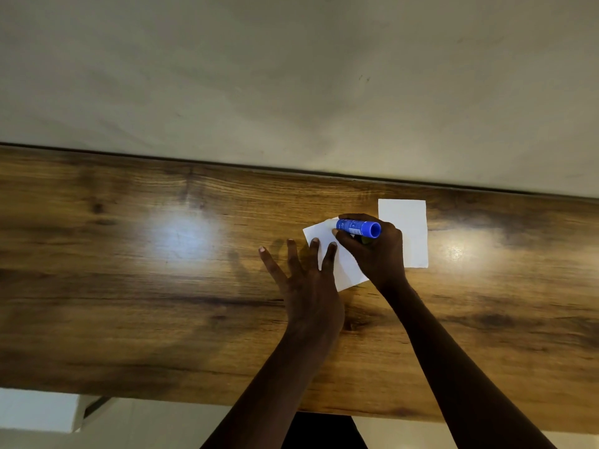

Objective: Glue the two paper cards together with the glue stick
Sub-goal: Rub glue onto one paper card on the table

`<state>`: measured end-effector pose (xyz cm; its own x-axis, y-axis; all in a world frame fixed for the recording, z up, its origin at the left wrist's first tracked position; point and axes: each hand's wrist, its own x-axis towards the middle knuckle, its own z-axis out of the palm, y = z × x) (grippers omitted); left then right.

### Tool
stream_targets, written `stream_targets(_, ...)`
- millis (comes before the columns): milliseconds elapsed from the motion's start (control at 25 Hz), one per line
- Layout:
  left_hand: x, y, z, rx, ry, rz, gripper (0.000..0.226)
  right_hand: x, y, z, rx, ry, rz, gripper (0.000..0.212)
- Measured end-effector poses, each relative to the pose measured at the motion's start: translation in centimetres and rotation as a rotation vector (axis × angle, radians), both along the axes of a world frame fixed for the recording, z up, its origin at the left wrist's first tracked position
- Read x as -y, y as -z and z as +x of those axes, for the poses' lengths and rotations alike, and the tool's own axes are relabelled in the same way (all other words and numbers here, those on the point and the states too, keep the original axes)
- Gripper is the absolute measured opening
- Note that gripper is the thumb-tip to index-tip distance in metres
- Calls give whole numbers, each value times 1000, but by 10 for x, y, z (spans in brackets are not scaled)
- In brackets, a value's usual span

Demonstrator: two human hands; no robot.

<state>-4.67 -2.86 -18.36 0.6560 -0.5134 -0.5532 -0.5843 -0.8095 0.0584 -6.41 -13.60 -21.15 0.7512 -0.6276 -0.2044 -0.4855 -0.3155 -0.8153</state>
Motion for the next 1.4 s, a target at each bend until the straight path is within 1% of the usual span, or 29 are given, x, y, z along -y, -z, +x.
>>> stream_targets(320,0,-1,0,1,-11,-24,79,15,2,-4,-29,104,-58,31)
stream_targets(600,2,-1,1,31,14,-4,80,16,-1,-3,-38,147,-7,31)
stream_targets(680,5,-2,1,31,26,22,78,16,-1,-3,-30,256,120,29)
stream_targets(800,11,-4,2,38,22,49,78,17,-7,-6,112,522,452,20)
stream_targets(840,14,-4,2,40,23,62,80,18,-8,-7,139,553,492,19)
stream_targets(960,22,-7,4,11,33,108,85,17,-10,-12,172,521,507,24)
stream_targets(1000,23,-9,5,-3,37,96,80,16,-10,-14,186,523,510,25)
stream_targets(1080,21,-9,7,15,26,-4,58,15,-10,-17,205,546,518,24)
stream_targets(1120,18,-8,9,59,26,-56,46,15,-10,-19,208,555,519,24)
stream_targets(1160,14,-5,10,144,38,-96,37,15,-9,-21,213,557,521,25)
stream_targets(1200,9,-1,13,228,47,-123,32,14,-8,-23,220,554,525,28)
stream_targets(1240,5,5,15,277,67,-154,33,14,-7,-24,226,551,528,30)
stream_targets(1360,2,18,19,276,87,-218,37,14,-6,-27,233,547,536,33)
stream_targets(1400,1,19,21,300,88,-230,37,14,-6,-27,234,544,538,33)
